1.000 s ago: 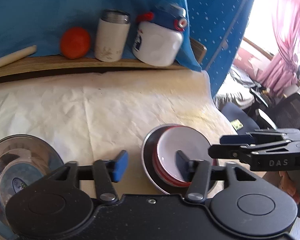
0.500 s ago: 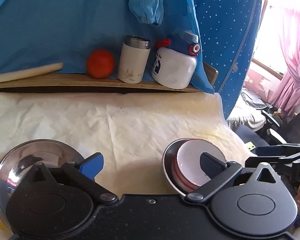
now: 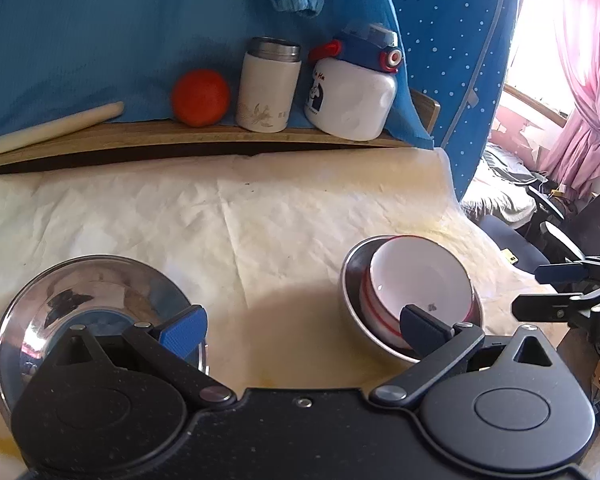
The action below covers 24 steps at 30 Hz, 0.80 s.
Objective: Organize plates and bowls
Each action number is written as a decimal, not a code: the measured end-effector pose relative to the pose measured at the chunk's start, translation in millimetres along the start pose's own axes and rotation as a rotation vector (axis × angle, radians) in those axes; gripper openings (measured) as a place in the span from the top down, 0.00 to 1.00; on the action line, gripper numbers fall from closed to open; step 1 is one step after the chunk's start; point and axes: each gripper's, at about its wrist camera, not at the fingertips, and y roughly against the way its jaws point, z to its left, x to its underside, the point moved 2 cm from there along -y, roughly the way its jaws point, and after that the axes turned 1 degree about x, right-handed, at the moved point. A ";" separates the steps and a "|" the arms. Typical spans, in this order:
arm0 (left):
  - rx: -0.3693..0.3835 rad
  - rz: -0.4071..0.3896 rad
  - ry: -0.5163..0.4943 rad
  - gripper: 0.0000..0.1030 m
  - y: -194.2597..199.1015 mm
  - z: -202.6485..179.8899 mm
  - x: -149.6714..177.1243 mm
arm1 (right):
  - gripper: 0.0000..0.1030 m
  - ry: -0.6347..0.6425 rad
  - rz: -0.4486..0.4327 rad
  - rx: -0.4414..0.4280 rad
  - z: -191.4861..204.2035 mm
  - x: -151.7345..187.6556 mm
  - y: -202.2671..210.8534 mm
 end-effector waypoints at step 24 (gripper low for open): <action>-0.037 0.204 -0.070 0.01 -32.4 15.3 -24.4 | 0.00 -0.078 0.161 -0.010 -28.2 -19.5 -22.2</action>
